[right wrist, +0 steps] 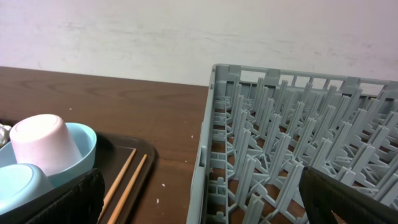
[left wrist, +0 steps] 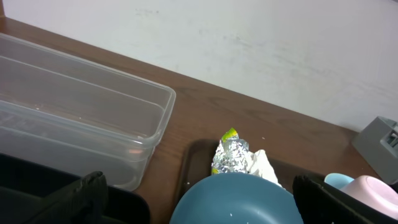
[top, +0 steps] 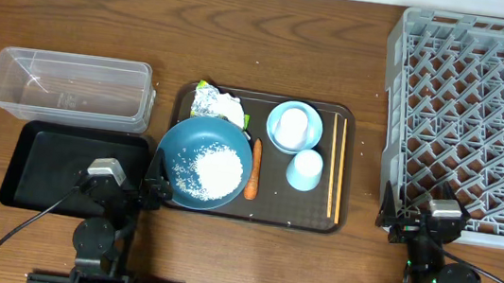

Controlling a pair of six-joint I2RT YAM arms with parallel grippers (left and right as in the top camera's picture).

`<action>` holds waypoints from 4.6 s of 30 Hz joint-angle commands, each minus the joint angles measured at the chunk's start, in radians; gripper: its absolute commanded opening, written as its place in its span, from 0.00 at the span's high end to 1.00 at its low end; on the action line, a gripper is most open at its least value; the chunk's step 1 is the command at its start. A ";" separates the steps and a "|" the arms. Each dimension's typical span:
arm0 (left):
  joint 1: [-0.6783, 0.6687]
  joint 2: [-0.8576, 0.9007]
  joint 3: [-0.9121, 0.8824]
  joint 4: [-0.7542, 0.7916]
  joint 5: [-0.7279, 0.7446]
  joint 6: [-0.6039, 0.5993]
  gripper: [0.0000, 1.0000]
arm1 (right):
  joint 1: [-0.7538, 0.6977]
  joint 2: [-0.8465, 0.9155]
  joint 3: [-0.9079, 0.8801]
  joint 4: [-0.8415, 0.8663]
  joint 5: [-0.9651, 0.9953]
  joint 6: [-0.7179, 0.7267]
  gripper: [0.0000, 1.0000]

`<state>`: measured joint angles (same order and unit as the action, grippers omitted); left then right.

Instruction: Sort waste into correct bins and load items into the dishwasher rack

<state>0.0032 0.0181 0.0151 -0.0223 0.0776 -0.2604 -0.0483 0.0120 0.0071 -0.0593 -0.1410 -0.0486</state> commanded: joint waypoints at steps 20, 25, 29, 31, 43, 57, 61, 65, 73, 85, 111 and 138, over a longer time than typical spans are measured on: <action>-0.005 0.005 -0.011 -0.042 0.011 0.016 0.02 | -0.005 -0.003 -0.002 -0.004 0.002 -0.013 0.01; -0.005 0.005 -0.011 -0.042 0.011 0.016 0.02 | -0.005 -0.003 -0.002 -0.004 0.002 -0.013 0.01; -0.005 0.005 -0.011 -0.042 0.011 0.016 0.02 | -0.005 -0.003 -0.002 -0.004 0.002 -0.013 0.01; -0.005 0.005 -0.011 -0.042 0.011 0.016 0.02 | -0.005 -0.003 -0.002 -0.004 0.002 -0.013 0.01; -0.005 0.005 -0.011 -0.042 0.011 0.016 0.02 | -0.005 -0.003 -0.002 -0.004 0.002 -0.013 0.01; -0.005 0.005 -0.011 -0.042 0.011 0.016 0.02 | -0.005 -0.003 -0.002 -0.004 0.002 -0.013 0.01; -0.005 0.005 -0.011 -0.042 0.011 0.016 0.02 | -0.005 -0.003 -0.002 -0.004 0.002 -0.013 0.01; -0.005 0.005 -0.011 -0.042 0.011 0.016 0.02 | -0.005 -0.003 -0.002 -0.004 0.002 -0.013 0.01; -0.005 0.005 -0.011 -0.042 0.011 0.016 0.02 | -0.005 -0.003 -0.002 -0.004 0.002 -0.013 0.01; -0.005 0.005 -0.010 -0.039 0.066 -0.068 0.02 | -0.005 -0.003 -0.002 -0.004 0.002 -0.013 0.01; -0.005 0.164 0.384 -0.427 0.596 -0.136 0.02 | -0.005 -0.003 -0.002 -0.004 0.002 -0.013 0.01; -0.006 0.609 0.867 -0.859 0.749 -0.319 0.02 | -0.005 -0.003 -0.002 -0.004 0.002 -0.013 0.01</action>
<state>0.0032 0.5938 0.8234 -0.8448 0.8825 -0.5636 -0.0483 0.0120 0.0071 -0.0593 -0.1410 -0.0486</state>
